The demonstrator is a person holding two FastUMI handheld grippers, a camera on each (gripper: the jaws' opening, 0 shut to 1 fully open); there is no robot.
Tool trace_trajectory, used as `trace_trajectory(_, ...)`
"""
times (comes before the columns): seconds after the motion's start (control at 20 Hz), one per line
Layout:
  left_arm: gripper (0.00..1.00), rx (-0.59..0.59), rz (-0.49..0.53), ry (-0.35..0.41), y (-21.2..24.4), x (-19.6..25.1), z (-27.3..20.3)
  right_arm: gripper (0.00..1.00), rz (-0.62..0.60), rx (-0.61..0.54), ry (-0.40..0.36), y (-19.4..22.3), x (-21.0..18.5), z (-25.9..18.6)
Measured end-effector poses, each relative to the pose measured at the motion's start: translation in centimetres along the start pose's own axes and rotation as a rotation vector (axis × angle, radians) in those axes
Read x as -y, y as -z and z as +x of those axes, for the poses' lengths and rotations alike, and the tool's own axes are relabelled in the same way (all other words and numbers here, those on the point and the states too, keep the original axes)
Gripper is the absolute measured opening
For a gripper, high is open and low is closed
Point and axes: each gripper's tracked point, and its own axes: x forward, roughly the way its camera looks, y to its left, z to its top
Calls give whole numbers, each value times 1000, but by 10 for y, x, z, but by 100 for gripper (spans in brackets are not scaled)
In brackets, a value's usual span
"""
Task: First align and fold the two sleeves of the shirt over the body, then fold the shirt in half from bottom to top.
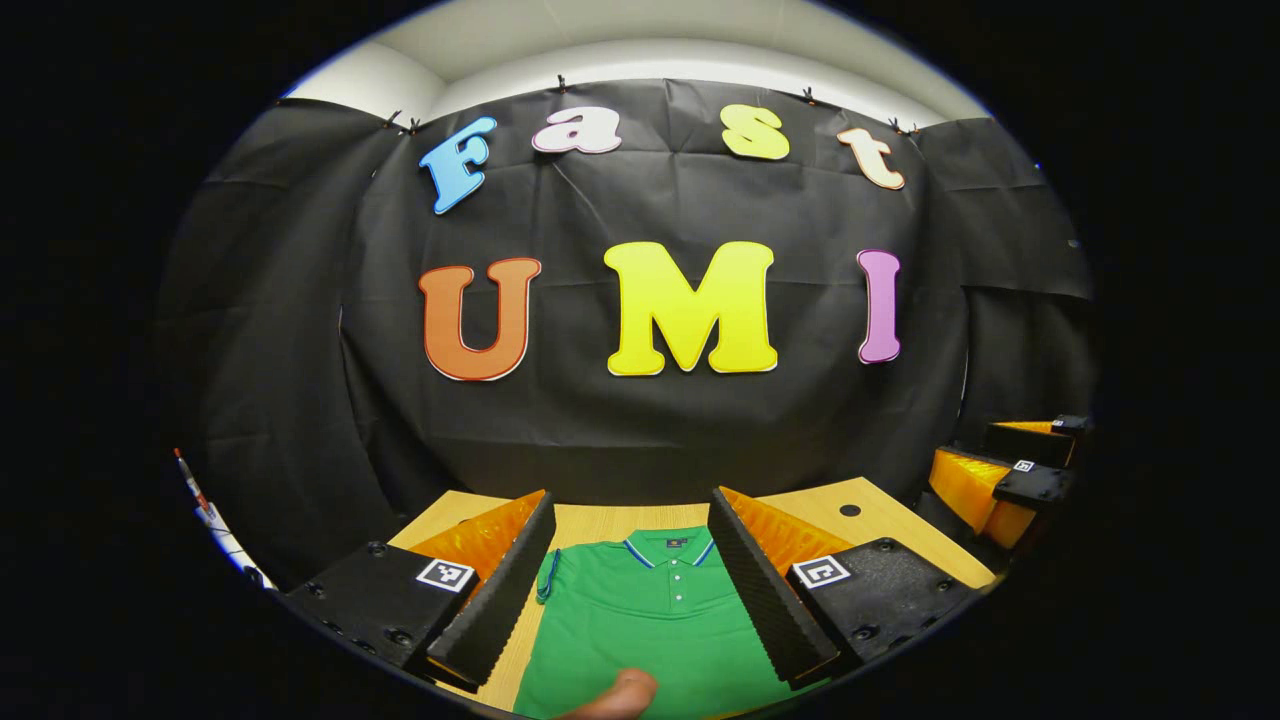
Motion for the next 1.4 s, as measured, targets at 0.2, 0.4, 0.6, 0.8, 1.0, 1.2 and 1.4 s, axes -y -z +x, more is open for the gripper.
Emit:
trace_trajectory(0.2,99,-16,6,-1,8,2,6,96,11,-83,8,32,7,29)
trace_trajectory(0.4,100,-29,14,-9,11,0,17,95,3,-177,37,73,19,74)
trace_trajectory(0.6,100,-40,27,-23,14,-3,27,96,5,-294,47,120,29,120)
trace_trajectory(0.8,100,-46,48,-35,15,-1,38,95,-1,-414,35,167,31,170)
trace_trajectory(1.0,100,-104,43,-41,26,8,45,96,-28,-520,55,215,40,222)
trace_trajectory(1.2,99,-118,22,-49,28,16,48,97,-46,-607,75,255,47,258)
trace_trajectory(1.4,100,-145,1,-84,37,10,46,95,-43,-651,72,274,47,280)
